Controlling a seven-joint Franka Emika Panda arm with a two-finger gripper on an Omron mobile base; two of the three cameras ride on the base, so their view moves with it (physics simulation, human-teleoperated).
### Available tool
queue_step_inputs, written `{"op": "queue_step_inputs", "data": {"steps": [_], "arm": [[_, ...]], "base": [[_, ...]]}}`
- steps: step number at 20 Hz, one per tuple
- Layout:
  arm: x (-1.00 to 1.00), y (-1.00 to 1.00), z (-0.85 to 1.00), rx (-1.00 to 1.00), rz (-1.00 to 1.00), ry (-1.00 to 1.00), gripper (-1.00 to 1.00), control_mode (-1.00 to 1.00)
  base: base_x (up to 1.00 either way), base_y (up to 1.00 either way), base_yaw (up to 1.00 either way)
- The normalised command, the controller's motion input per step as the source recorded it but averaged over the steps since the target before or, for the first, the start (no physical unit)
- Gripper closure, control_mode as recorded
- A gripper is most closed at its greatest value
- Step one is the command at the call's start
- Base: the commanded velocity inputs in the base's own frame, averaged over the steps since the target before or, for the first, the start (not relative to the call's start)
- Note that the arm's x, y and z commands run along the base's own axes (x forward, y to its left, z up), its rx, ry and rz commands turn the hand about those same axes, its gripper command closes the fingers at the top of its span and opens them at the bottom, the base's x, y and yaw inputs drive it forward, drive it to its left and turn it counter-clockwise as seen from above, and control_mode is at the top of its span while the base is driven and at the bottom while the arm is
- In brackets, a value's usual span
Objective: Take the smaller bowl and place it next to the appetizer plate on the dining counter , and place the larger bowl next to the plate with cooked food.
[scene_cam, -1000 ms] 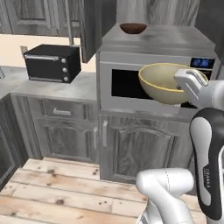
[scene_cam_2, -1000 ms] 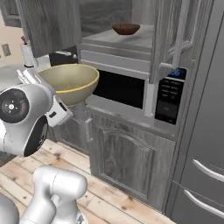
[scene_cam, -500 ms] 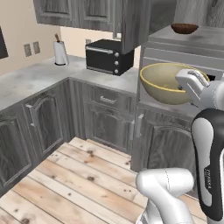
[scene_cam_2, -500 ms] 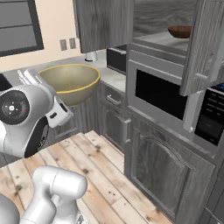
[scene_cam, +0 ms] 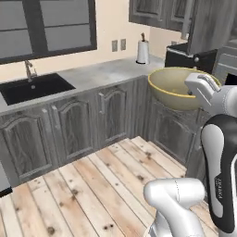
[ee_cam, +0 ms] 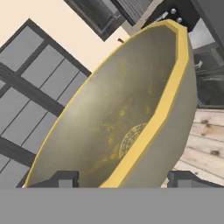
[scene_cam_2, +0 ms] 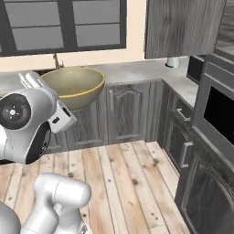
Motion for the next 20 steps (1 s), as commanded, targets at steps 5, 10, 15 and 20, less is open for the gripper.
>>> {"op": "queue_step_inputs", "data": {"steps": [5,10,15,20], "arm": [[0.0,0.0,0.0,0.0,0.0,0.0,1.0,1.0],[0.0,0.0,0.0,0.0,0.0,0.0,1.0,1.0],[0.0,0.0,0.0,0.0,0.0,0.0,1.0,1.0],[0.0,0.0,0.0,0.0,0.0,0.0,1.0,1.0]], "base": [[-0.91,0.04,0.58],[-1.0,0.27,0.42],[-0.43,0.66,0.29],[-0.3,0.71,0.28]]}}
